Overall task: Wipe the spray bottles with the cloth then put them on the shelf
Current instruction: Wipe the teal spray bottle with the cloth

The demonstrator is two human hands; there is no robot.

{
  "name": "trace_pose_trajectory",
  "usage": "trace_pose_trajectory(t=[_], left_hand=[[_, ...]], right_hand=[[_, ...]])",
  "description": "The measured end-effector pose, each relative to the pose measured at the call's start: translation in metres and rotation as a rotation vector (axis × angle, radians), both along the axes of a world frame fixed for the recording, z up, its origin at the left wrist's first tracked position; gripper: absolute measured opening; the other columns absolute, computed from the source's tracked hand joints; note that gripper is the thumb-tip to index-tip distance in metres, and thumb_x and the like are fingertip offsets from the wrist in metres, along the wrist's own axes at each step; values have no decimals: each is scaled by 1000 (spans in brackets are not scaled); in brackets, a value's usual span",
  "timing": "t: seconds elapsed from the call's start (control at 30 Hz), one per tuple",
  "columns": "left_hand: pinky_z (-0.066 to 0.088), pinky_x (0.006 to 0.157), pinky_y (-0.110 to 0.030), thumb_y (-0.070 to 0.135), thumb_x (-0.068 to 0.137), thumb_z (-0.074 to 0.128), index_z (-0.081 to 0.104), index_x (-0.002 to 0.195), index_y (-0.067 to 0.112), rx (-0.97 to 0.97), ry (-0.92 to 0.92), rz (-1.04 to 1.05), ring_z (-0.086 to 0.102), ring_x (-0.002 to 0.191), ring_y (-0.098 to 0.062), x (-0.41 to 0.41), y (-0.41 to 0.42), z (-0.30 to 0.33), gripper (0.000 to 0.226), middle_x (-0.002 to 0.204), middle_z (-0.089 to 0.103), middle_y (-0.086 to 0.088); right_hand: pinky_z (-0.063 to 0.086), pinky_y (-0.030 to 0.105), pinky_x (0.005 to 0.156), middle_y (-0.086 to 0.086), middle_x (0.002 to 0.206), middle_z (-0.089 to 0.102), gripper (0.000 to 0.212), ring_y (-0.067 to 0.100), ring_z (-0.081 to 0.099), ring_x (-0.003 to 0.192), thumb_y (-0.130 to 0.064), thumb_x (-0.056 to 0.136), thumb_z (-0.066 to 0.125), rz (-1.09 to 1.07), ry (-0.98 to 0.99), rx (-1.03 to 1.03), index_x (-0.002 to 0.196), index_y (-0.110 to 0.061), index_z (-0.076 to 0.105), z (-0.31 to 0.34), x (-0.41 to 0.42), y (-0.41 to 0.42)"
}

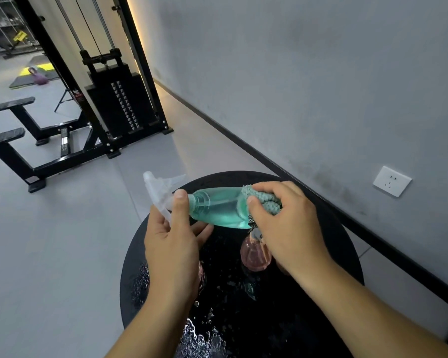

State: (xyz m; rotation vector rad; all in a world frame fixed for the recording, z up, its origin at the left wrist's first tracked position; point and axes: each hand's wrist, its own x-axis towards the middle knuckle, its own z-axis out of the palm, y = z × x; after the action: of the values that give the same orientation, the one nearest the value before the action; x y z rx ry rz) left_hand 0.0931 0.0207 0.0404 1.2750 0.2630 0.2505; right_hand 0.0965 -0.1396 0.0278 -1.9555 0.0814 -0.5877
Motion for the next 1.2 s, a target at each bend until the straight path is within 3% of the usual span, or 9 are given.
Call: trace_pose_trajectory(t=[0.13, 0.33, 0.43, 0.67, 0.97, 1.2], left_hand=[[65, 84, -41, 42, 105, 62, 69, 114, 30, -12, 14, -33, 82, 95, -25, -3, -2, -1, 17, 105, 82, 3], [65, 84, -40, 41, 106, 61, 69, 115, 30, -18, -1, -26, 81, 99, -28, 0, 3, 2, 16, 115, 79, -3], [65, 83, -39, 41, 106, 61, 68, 112, 32, -11, -14, -38, 81, 98, -27, -1, 3, 5, 13, 112, 80, -1], [67, 82, -36, 38, 103, 63, 68, 116, 24, -59, -2, -93, 81, 101, -29, -2, 7, 3, 20, 114, 80, -5], [68, 82, -41, 40, 104, 61, 63, 132, 17, -108, 3, -60, 80, 103, -31, 1, 15, 5, 37, 126, 77, -6], [67, 77, -37, 40, 104, 61, 66, 130, 15, -135, 31, -77, 81, 102, -30, 2, 17, 7, 36, 126, 77, -11]], right_hand=[[57, 22, 89, -20, 114, 60, 24, 4, 62, 110, -22, 97, 70, 151, -83, -149, 120, -24, 73, 2, -10, 14], [56, 15, 76, -16, 104, 64, 15, 2, 68, 91, -15, 91, 75, 45, -72, -36, 104, -22, 76, 1, -2, 1], [50, 7, 75, -16, 103, 64, 12, -4, 63, 96, -15, 91, 74, -37, -37, -17, 100, -24, 74, -1, 2, -4], [53, 11, 80, -19, 108, 65, 19, 1, 66, 99, -19, 93, 75, 118, -53, -79, 112, -23, 77, 1, -5, 6], [44, 0, 75, -17, 104, 65, 12, -10, 60, 97, -21, 93, 73, -51, 54, 15, 102, -29, 74, -3, 4, -7], [50, 6, 78, -19, 104, 67, 13, -6, 64, 98, -22, 92, 75, -5, 23, -22, 104, -27, 76, -1, 0, -5]])
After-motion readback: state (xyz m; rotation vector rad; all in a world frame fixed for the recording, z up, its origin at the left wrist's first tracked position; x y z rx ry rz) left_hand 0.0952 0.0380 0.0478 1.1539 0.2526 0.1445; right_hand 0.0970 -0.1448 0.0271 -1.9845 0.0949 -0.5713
